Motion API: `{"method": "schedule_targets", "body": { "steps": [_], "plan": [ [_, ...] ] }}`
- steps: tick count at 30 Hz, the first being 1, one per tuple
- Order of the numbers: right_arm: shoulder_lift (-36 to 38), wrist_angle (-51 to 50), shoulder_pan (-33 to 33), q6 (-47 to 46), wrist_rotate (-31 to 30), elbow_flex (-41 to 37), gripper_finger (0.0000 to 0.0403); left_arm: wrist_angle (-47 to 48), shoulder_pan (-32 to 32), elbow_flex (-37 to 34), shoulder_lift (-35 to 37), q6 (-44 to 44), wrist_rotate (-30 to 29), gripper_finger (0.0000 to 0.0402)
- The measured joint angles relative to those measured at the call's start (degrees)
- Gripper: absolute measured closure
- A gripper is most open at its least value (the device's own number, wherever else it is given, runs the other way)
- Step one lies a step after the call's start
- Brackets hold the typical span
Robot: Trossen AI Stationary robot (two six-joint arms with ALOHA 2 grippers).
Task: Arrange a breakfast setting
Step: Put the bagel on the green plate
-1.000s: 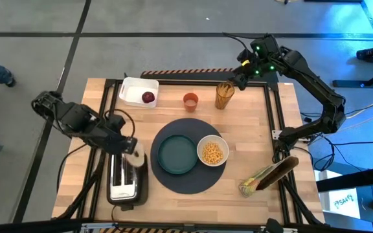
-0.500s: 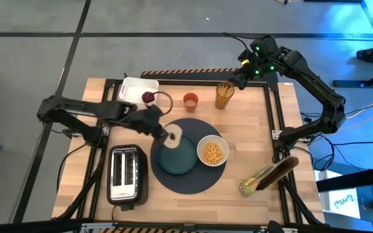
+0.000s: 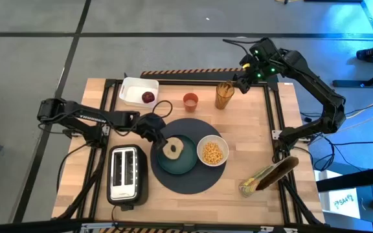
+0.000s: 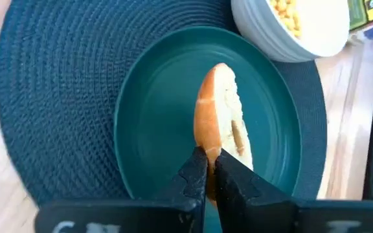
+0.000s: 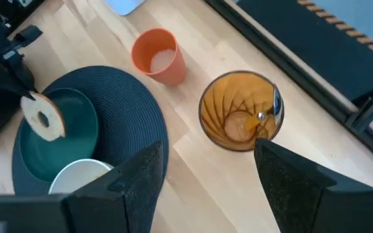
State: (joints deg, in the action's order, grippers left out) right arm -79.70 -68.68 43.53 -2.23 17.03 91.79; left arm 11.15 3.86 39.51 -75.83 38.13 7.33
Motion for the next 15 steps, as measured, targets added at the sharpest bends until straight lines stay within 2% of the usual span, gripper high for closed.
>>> {"method": "schedule_targets", "body": {
  "steps": [8, 15],
  "plan": [
    [0.02, -0.59, 0.0, -0.71, -0.01, 0.0, 0.0171, -1.59, -0.24, -5.44, 0.0, 0.5, -2.67, 0.038],
    [0.02, -0.65, 0.0, -2.19, -0.01, 0.0, 0.0171, -0.45, -0.28, -6.19, 0.02, 3.46, -2.23, 0.0318]
  ]
}}
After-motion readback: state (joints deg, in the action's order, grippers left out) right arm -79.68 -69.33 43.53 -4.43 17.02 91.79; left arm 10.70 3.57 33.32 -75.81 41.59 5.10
